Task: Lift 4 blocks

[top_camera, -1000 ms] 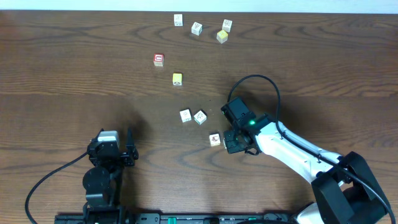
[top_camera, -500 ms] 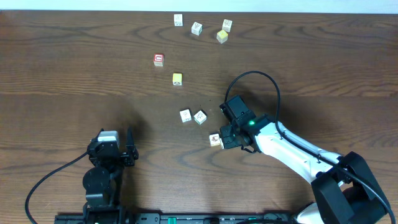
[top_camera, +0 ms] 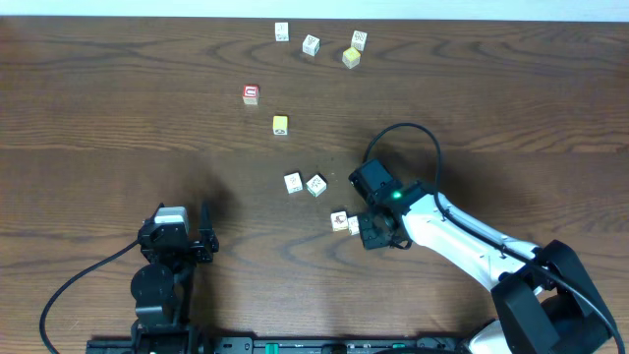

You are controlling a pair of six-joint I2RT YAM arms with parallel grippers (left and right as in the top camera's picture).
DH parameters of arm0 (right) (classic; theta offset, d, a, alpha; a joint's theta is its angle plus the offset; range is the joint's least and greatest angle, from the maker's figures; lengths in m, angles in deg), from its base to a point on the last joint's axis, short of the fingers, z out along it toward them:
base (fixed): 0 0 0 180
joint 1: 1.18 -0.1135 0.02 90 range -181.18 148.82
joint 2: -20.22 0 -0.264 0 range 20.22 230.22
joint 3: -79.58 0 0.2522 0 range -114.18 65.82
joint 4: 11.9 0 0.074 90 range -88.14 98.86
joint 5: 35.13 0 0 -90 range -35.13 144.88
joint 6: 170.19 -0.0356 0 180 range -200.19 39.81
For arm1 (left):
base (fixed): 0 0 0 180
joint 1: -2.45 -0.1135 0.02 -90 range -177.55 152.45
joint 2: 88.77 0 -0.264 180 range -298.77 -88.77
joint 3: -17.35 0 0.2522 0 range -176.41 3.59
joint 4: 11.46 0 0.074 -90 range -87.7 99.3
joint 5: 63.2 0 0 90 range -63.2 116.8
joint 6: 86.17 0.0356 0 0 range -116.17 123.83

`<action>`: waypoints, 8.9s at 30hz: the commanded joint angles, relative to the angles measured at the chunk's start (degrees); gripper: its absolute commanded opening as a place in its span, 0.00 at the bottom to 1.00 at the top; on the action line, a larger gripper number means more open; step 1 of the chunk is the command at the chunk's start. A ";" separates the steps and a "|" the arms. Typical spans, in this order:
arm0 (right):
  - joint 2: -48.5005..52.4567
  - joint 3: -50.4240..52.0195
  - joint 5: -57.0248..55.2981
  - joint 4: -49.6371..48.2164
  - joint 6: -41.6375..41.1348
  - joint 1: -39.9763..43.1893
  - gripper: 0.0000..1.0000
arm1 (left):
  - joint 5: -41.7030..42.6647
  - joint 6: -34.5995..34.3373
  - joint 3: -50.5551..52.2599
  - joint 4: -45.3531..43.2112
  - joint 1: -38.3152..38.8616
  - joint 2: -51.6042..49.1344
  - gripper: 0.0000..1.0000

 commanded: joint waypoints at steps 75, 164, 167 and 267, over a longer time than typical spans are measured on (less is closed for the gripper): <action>0.28 0.11 -4.57 -6.99 -0.55 -4.31 0.01 | -0.26 -0.07 0.94 2.14 -0.42 0.04 0.74; 0.28 0.09 1.31 -7.28 -5.01 -6.03 0.01 | -0.26 -0.07 0.94 2.14 -0.42 0.04 0.74; 0.28 0.09 1.31 -7.61 -4.96 -6.03 0.01 | -0.26 -0.07 0.94 2.14 -0.42 0.04 0.74; -23.96 -24.00 5.38 23.34 15.58 46.27 0.94 | -14.40 -33.07 -53.27 20.13 32.81 -77.99 0.58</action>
